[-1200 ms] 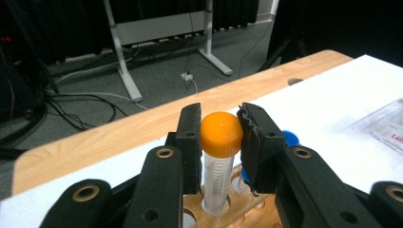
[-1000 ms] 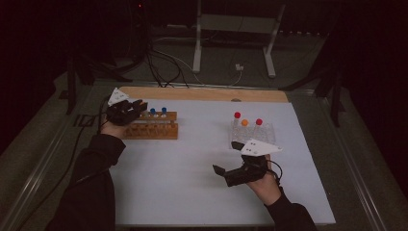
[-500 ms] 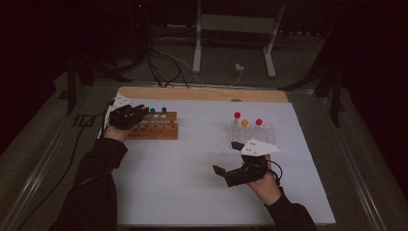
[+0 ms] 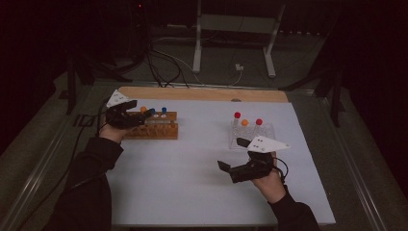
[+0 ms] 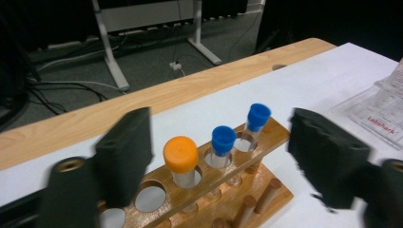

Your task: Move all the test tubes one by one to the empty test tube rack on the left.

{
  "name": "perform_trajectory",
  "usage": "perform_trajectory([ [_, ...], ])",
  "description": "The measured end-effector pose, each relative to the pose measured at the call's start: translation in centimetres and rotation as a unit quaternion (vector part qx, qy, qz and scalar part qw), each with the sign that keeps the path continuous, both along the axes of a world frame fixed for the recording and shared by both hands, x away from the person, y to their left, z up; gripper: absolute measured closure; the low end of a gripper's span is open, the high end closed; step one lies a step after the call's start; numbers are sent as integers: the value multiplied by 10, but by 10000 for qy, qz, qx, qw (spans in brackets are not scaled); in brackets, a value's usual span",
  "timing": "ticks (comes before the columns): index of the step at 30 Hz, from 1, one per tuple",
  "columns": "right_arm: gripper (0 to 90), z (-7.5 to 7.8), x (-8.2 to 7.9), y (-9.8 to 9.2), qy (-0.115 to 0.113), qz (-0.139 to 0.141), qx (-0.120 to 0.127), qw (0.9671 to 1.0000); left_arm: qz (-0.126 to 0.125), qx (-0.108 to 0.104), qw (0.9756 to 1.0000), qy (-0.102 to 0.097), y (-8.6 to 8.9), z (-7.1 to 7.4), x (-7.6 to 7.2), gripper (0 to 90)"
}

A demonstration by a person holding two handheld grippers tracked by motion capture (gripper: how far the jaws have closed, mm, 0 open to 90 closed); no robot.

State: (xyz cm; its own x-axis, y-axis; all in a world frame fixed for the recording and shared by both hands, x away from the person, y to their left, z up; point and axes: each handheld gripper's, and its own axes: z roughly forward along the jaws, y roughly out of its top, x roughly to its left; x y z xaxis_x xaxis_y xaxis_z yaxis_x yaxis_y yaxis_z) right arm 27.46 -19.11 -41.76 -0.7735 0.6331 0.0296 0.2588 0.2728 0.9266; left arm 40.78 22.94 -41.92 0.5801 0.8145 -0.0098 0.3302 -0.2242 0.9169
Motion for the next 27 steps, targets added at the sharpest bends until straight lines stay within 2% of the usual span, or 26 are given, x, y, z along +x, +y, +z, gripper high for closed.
perform_trajectory([
  [2, 0, 3, 2, -4, -24, -69, 40, 10000, -26, 21, 10000, -77, -1, 6, -8, 152],
  [3, 0, 5, 3, -6, -39, -96, 46, 9999, -186, -58, 9998, -81, 0, 8, -12, 115],
  [4, 0, 7, 4, -9, -68, -140, 59, 9999, -200, -61, 9997, -107, -1, 11, -16, 74],
  [7, 0, 12, 9, -17, -112, -285, 82, 9995, -446, -154, 9988, -148, -4, 15, -30, 31],
  [9, 0, 14, 15, -22, -108, -377, 64, 9992, -618, -263, 9976, -160, -6, 15, -40, 23],
  [13, 0, 13, 26, -30, -116, -672, -103, 9976, -866, -281, 9956, -199, -14, 10, -59, 19],
  [18, 0, 1, 41, -38, 27, -942, -213, 9953, -1215, -332, 9919, -161, -26, -2, -77, 19],
  [23, 20, -16, 56, -42, 190, -1215, -323, 9919, -1498, -366, 9880, -22, -38, -18, -90, 19],
  [25, 26, -23, 61, -44, 242, -1324, -365, 9902, -1578, -248, 9871, 15, -42, -23, -94, 19],
  [27, 59, -28, 66, -46, 303, -1409, -391, 9888, -1622, -241, 9864, 66, -46, -28, -95, 19],
])
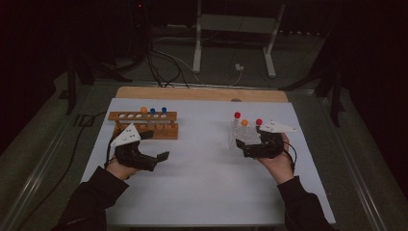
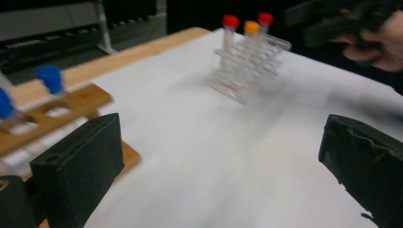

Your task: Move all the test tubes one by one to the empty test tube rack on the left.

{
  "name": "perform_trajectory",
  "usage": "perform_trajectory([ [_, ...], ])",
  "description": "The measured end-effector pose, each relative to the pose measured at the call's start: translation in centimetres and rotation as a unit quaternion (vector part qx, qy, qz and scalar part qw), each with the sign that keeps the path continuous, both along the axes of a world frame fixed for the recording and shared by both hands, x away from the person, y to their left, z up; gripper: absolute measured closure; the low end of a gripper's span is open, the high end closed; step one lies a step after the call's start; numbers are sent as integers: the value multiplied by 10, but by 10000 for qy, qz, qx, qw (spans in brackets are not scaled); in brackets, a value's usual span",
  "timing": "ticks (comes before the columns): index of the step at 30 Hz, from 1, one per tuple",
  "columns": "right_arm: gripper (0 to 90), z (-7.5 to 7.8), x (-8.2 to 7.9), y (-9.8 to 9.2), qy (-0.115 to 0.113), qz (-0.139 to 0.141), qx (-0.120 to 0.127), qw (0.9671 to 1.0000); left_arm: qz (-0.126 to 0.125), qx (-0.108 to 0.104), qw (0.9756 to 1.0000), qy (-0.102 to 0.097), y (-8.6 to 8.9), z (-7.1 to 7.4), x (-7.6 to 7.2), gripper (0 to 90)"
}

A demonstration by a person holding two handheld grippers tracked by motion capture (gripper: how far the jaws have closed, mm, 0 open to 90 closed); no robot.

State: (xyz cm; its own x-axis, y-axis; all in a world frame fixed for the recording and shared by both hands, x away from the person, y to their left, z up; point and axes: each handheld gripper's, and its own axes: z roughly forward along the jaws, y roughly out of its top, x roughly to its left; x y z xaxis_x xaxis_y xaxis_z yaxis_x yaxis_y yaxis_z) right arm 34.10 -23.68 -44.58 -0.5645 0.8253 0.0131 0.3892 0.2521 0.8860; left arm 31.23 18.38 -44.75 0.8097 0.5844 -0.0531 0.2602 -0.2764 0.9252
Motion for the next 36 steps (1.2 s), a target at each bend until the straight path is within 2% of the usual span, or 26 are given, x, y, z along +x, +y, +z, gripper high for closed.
perform_trajectory([
  [2, 138, -5, 5, -2, 37, -38, 11, 10000, -91, -9, 9999, 64, -3, -4, -1, 19],
  [4, 160, -9, 9, -3, 78, -120, 35, 9999, -161, 26, 9998, 92, -6, -8, -3, 19],
  [5, 200, -11, 11, -3, 100, -129, 24, 9999, -173, 33, 9998, 119, -7, -9, -4, 19],
  [9, 320, -18, 18, -3, 114, -214, -63, 9997, -248, 73, 9996, 120, -11, -12, -6, 19],
  [13, 448, -21, 25, -2, 190, -370, 98, 9991, -300, 41, 9994, 157, -12, -12, -6, 20],
  [17, 520, -23, 33, 1, 235, -598, -33, 9979, -289, 76, 9995, 133, -12, -12, -7, 19],
  [26, 657, -31, 47, 10, 388, -777, -190, 9960, -301, 99, 9994, 148, -11, -13, -6, 20],
  [31, 738, -31, 48, 12, 309, -911, -306, 9949, -298, 92, 9994, 161, -11, -13, -6, 20],
  [36, 752, -29, 47, 11, 270, -914, -329, 9949, -333, 126, 9991, 210, -12, -15, -5, 20],
])
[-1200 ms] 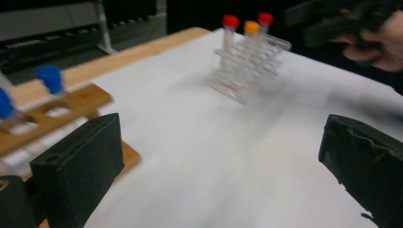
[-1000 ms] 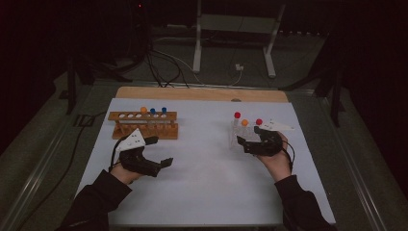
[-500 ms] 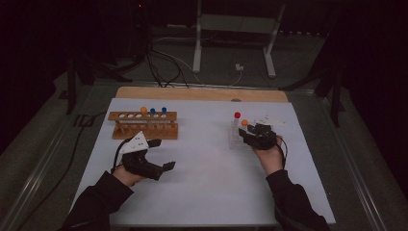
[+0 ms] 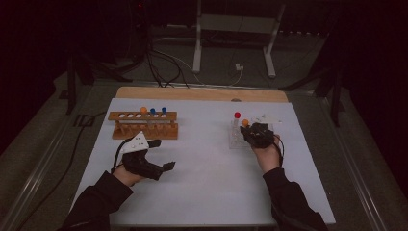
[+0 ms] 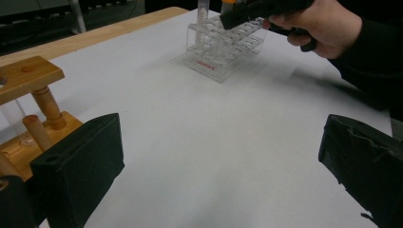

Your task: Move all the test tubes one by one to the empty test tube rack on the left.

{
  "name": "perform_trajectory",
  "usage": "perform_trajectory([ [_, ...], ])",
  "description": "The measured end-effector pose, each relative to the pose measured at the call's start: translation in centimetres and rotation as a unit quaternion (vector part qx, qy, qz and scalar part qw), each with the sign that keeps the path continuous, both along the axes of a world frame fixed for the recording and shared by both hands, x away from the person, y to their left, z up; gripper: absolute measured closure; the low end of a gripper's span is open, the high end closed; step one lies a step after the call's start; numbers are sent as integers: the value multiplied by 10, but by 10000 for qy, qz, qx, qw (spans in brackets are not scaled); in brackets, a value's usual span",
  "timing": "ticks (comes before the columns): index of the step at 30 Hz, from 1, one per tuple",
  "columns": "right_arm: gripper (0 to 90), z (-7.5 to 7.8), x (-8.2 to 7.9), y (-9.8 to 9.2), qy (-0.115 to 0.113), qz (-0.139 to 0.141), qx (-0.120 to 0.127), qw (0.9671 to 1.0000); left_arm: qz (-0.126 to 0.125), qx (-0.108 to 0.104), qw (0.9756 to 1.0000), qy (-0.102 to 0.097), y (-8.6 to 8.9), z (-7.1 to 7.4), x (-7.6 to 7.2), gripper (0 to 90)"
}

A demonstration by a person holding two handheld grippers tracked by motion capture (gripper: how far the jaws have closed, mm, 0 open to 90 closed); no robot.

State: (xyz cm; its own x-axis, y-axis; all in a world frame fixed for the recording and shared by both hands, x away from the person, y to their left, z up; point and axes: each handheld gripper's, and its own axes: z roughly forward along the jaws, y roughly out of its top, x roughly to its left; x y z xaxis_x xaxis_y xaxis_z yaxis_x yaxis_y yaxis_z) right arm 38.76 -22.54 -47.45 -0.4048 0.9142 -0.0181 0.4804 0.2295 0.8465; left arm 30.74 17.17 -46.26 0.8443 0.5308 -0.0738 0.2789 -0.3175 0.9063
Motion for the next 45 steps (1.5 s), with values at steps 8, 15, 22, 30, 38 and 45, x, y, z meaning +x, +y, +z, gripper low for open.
perform_trajectory([
  [8, 753, 19, -6, 2, -197, 103, -201, 9996, 3, -57, 10000, 30, 1, 0, 1, 20],
  [15, 753, 44, -16, -1, -435, 167, -181, 9987, -4, -108, 9999, 9, 1, 4, 0, 20],
  [22, 753, 74, -31, 0, -639, 367, -115, 9972, -106, -123, 9999, -2, -3, 7, -1, 20],
  [30, 753, 87, -50, 13, -663, 850, -94, 9941, -255, -105, 9996, -1, -10, 13, -1, 20],
  [38, 753, 72, -66, 28, -467, 1320, -95, 9901, -429, -105, 9990, -28, -19, 19, 1, 20],
  [45, 753, 46, -75, 44, -163, 1672, -127, 9857, -597, -99, 9982, -16, -33, 21, 4, 22],
])
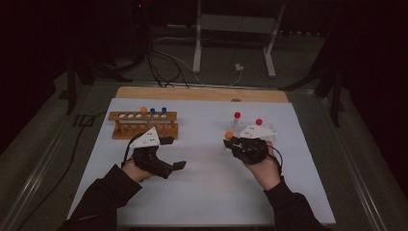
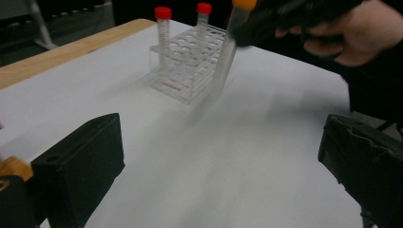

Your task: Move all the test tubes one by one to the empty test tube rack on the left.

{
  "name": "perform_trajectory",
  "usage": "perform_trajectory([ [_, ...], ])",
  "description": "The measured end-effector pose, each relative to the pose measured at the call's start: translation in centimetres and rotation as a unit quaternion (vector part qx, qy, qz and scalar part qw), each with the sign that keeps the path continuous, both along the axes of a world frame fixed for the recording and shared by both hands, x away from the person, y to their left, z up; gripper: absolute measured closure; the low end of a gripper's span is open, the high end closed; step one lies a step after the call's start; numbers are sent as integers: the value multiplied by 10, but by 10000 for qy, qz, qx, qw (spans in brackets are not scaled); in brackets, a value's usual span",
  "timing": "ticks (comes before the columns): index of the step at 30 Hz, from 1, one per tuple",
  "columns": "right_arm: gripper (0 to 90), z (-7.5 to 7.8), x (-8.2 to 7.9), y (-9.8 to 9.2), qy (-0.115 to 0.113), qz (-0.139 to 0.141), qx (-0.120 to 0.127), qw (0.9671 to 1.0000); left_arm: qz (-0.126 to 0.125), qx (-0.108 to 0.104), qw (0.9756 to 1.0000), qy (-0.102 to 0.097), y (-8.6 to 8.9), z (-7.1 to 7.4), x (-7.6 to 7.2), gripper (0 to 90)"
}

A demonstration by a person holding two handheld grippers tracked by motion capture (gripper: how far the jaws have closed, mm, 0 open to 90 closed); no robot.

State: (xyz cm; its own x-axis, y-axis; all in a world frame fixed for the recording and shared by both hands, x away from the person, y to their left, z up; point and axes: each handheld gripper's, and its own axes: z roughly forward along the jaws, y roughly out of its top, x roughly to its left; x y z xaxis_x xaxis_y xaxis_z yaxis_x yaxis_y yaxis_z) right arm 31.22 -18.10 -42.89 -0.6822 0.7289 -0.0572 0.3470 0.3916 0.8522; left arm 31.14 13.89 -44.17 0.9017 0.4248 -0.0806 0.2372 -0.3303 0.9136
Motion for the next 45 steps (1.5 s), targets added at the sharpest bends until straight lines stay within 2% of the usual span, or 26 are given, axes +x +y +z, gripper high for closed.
perform_trajectory([
  [7, 753, -21, -10, 15, 255, 298, -43, 9992, -132, -73, 9999, 7, -12, 0, 4, 33],
  [13, 753, -26, -16, 25, 357, 496, -39, 9981, -314, -86, 9995, -33, -27, 2, 5, 66],
  [19, 753, -27, -21, 31, 364, 663, -43, 9971, -457, -101, 9989, -75, -42, 2, 9, 189],
  [28, 753, -25, -24, 31, 373, 708, -9, 9968, -624, -128, 9979, -120, -59, 2, 12, 354],
  [32, 753, -25, -24, 32, 374, 724, -7, 9967, -695, -142, 9974, -150, -65, 2, 13, 457],
  [41, 753, -25, -24, 32, 359, 738, 17, 9966, -770, 23, 9969, -185, -77, 0, 14, 647],
  [45, 753, -24, -24, 31, 353, 730, 27, 9967, -816, 38, 9965, -199, -79, 0, 14, 702],
])
